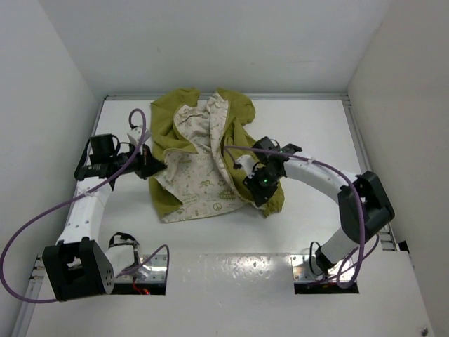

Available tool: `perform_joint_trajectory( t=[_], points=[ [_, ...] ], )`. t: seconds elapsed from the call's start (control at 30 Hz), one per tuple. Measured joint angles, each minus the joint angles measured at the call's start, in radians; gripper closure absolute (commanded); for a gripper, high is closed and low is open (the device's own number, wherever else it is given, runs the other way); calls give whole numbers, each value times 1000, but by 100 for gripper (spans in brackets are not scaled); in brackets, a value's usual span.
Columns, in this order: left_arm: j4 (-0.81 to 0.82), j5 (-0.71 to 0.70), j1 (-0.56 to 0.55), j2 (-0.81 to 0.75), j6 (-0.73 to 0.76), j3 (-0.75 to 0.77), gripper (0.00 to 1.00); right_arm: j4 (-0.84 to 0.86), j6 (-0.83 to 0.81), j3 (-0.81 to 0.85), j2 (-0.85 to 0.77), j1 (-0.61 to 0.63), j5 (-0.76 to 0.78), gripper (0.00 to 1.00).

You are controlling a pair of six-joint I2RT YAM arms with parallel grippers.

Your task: Zip up the jacket

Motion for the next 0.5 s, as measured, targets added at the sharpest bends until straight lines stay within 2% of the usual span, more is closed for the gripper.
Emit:
perform_joint_trajectory(
  t=[0.03,0.1,0.27,0.37,0.5],
  points=[
    [0,-1,-1,0,-1,0,100,1,19,0,-1,-29,-5,52],
    [0,-2,-2,0,-1,0,100,6,57,0,-12,-85,-31,46],
    [8,-1,-8,0,-4,-8,100,61,135,-55,-139,-168,-158,42],
    [11,-2,-12,0,-5,-16,100,84,185,-97,-224,-151,-216,41],
    [18,-5,-14,0,-9,-16,100,93,214,-105,-212,-89,-208,38]
  ],
)
